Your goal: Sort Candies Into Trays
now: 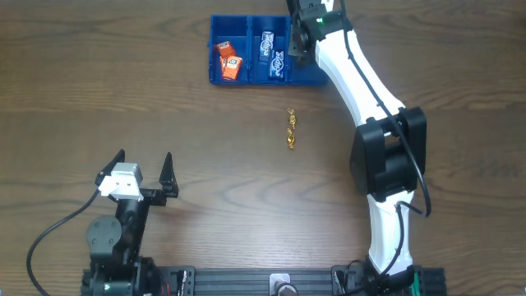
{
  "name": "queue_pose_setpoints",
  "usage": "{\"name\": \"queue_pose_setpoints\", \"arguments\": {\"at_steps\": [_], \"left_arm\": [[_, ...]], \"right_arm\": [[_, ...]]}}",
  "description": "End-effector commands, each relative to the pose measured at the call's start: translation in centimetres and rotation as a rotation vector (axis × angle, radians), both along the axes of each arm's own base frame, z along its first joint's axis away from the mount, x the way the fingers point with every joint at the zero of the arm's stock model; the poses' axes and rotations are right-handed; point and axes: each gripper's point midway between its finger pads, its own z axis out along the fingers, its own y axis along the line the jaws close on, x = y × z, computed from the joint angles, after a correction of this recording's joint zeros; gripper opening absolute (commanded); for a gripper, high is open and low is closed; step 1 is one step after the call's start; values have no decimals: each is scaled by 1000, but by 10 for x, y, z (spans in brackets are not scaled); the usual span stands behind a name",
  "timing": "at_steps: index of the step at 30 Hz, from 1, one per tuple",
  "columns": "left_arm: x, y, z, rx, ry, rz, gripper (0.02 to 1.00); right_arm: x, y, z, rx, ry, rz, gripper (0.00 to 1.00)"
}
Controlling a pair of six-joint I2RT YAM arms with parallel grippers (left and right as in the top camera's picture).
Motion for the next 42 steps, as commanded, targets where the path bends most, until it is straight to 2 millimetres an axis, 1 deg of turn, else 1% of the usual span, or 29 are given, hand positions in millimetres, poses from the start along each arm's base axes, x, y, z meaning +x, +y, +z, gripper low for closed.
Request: {"name": "queue_pose_setpoints", "arguments": {"at_steps": [1, 4, 7, 8, 11, 13, 15, 18, 20, 24, 29, 31, 35, 37, 42], "left_arm": [[-1, -2, -17, 2, 52, -17, 996], [-1, -2, -17, 2, 52, -17, 996], [-1, -2, -17, 2, 52, -17, 996], [-1, -2, -17, 2, 52, -17, 996], [-1, -2, -17, 2, 52, -17, 996], [-1, -2, -17, 2, 52, -17, 996], [-1, -2, -17, 2, 52, -17, 996], [-1, -2, -17, 2, 52, -17, 993], [-1, -2, -17, 2, 52, -17, 996], [-1, -2, -17, 2, 52, -17, 996], [-1, -2, -17, 2, 51, -17, 993], [-1, -2, -17, 2, 52, -17, 993], [-1, -2, -17, 2, 52, -17, 996], [-1, -2, -17, 2, 52, -17, 993], [-1, -2, -17, 2, 52, -17, 996]], "right_arm": [[-3, 4, -6, 5, 22, 11, 634], [-9, 7, -2, 15, 35, 21, 617], [-19, 9, 11, 23, 46, 31, 579], [-26, 11, 18, 26, 53, 39, 549], [-48, 19, 34, 35, 89, 71, 544], [-69, 30, 39, 60, 146, 109, 551], [-88, 38, 38, 85, 208, 140, 557], [-109, 45, 30, 101, 296, 167, 553], [-122, 47, 20, 101, 346, 161, 546], [-149, 53, -10, 122, 466, 177, 546], [-178, 58, -45, 112, 564, 189, 551], [-187, 57, -56, 111, 592, 184, 551], [-202, 57, -71, 105, 638, 180, 551], [-207, 57, -76, 99, 652, 179, 553], [-213, 53, -87, 93, 667, 171, 553]]}}
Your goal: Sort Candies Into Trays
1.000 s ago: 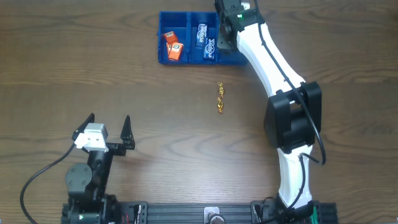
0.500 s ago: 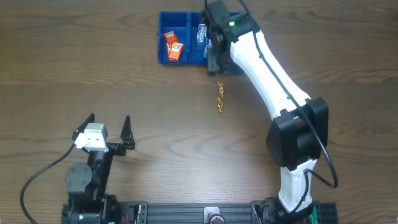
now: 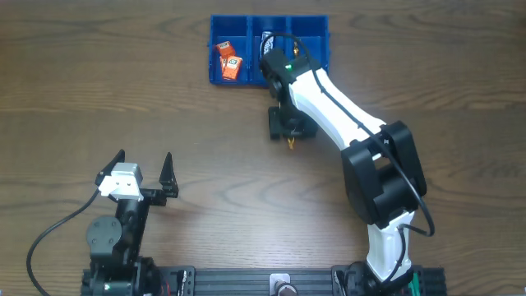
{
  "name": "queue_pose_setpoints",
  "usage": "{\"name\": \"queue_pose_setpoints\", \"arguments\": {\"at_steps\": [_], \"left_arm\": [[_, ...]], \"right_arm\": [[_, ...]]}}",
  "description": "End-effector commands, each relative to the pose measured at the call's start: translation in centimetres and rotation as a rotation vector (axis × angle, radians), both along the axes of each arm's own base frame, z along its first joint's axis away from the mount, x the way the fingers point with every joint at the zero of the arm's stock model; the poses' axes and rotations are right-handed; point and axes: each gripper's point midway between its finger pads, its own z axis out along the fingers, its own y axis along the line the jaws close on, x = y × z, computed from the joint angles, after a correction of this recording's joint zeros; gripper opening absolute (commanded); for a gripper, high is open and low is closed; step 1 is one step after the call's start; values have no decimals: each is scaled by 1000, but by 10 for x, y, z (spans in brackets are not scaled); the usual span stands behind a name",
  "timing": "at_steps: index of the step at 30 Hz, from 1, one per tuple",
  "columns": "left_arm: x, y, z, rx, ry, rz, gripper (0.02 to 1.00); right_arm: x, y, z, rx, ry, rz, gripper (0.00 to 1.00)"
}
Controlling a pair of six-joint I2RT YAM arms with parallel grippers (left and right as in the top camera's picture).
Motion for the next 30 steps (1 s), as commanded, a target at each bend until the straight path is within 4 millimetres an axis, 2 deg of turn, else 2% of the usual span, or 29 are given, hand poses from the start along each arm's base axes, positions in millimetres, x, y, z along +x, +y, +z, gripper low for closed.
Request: {"name": "queue_pose_setpoints", "arguments": {"at_steps": [1, 11, 17, 30], "left_arm": [[-1, -2, -17, 2, 52, -17, 996], [-1, -2, -17, 2, 52, -17, 996], [-1, -2, -17, 2, 52, -17, 996], [-1, -2, -17, 2, 52, -17, 993]], "right_arm": [[-7, -2, -12, -5, 21, -24, 551], [0, 2, -26, 20, -25, -22, 544], [10, 3, -29, 15, -68, -22, 540], [16, -3, -34, 1, -81, -34, 529]]}}
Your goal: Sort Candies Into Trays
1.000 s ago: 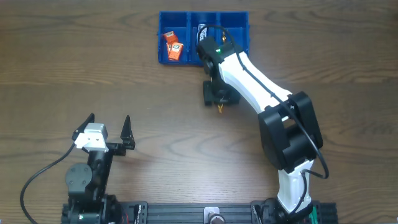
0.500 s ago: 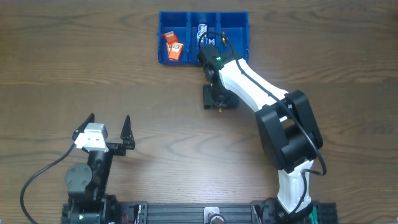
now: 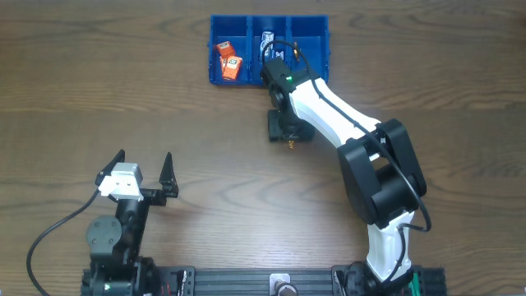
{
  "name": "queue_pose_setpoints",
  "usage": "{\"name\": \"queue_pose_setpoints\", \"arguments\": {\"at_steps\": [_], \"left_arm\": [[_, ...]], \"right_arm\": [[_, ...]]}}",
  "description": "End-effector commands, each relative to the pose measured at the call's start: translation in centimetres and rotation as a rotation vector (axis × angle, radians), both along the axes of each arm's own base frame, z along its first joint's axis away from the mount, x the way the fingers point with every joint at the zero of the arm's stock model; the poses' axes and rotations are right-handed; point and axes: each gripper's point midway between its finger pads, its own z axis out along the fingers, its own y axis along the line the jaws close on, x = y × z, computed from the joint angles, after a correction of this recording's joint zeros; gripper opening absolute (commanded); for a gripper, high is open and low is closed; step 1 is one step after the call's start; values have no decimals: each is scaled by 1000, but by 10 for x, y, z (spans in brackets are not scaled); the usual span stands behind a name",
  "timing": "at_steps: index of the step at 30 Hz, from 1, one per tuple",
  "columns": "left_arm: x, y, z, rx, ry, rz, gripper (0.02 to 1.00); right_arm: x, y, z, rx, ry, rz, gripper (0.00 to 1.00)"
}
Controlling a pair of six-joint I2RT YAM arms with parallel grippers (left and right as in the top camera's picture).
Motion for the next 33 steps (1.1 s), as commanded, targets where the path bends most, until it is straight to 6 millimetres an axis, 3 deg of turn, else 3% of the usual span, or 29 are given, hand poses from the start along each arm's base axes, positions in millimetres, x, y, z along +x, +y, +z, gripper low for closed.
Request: {"name": "queue_pose_setpoints", "arguments": {"at_steps": [1, 18, 26, 33], "left_arm": [[-1, -2, -17, 2, 52, -17, 993], [-1, -2, -17, 2, 52, -17, 993], [-1, -2, -17, 2, 52, -17, 996], [-1, -2, -17, 2, 52, -17, 996]], "right_arm": [[2, -10, -9, -33, 9, -28, 531], [0, -12, -22, -46, 34, -32, 498], [0, -12, -26, -49, 39, -32, 294], [1, -13, -26, -50, 40, -46, 248]]}}
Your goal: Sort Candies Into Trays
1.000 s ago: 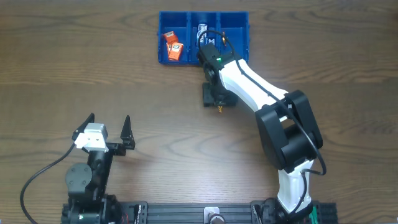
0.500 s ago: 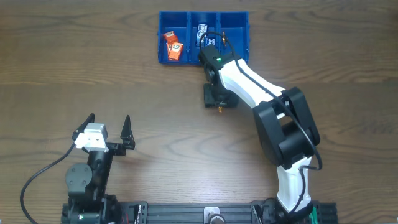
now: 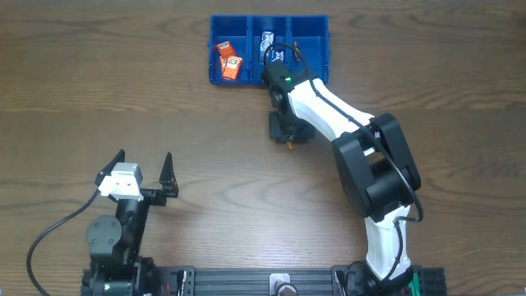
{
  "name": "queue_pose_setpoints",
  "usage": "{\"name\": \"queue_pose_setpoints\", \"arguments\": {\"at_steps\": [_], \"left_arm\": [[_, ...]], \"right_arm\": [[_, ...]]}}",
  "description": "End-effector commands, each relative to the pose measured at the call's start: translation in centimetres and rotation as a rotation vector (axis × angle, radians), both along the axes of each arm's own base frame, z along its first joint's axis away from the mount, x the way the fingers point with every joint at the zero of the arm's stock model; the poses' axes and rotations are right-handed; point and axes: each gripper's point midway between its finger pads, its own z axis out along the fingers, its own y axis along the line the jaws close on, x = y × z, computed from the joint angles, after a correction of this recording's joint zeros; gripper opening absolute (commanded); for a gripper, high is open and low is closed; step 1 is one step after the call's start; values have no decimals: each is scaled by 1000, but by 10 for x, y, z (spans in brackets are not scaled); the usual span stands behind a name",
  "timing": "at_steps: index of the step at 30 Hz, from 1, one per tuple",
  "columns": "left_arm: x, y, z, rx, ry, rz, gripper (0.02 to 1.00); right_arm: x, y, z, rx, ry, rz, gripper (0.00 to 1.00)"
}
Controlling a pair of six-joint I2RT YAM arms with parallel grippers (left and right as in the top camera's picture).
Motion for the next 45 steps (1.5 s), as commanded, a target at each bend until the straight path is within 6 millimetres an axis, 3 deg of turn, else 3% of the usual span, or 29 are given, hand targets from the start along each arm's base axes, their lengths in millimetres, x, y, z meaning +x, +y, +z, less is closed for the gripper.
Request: {"name": "queue_pose_setpoints", "arguments": {"at_steps": [1, 9, 14, 20, 25, 29, 34, 39, 45], "left_arm": [[-1, -2, -17, 2, 52, -17, 996], [-1, -2, -17, 2, 52, -17, 996], [-1, -2, -17, 2, 52, -17, 996], [-1, -2, -17, 2, 52, -17, 996], [-1, -2, -17, 2, 52, -17, 996], [-1, -2, -17, 2, 52, -17, 996], [-1, -2, -17, 2, 52, -17, 996], [-1, -2, -17, 2, 52, -17, 996], [-1, -2, -17, 2, 51, -17, 996]], "right_arm": [[0, -7, -8, -25, 10, -24, 246], [4, -5, 0, -12, -14, -27, 196], [13, -5, 30, 8, -91, -28, 187], [39, -19, 121, -42, -297, -47, 185], [80, -25, 190, -79, -503, -91, 187], [112, -32, 226, -47, -635, -152, 200], [142, -33, 230, -27, -716, -158, 207], [163, -43, 201, -54, -698, -186, 207], [172, -47, 162, -90, -635, -180, 207]]}}
